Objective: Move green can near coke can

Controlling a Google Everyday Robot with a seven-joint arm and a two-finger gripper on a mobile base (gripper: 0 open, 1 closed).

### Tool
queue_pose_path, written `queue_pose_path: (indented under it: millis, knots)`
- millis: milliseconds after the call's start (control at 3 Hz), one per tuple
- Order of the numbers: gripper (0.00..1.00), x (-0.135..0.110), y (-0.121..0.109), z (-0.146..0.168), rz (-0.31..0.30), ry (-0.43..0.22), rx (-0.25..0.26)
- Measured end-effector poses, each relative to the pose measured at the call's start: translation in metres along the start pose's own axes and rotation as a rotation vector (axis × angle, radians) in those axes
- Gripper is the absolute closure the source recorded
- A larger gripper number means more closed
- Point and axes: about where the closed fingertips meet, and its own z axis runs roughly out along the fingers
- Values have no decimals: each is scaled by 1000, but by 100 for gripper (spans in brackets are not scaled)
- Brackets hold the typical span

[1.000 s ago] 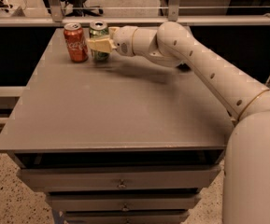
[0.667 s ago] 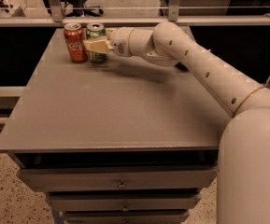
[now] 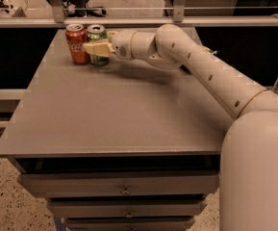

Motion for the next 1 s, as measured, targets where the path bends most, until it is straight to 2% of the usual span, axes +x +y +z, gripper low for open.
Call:
queue_pose_path:
  millis: [333, 667, 1000]
  knots:
    - [5, -1, 5, 2, 1, -9, -19]
    - [0, -10, 20, -7, -29, -14, -45]
    - [0, -33, 40, -48, -130, -1, -56]
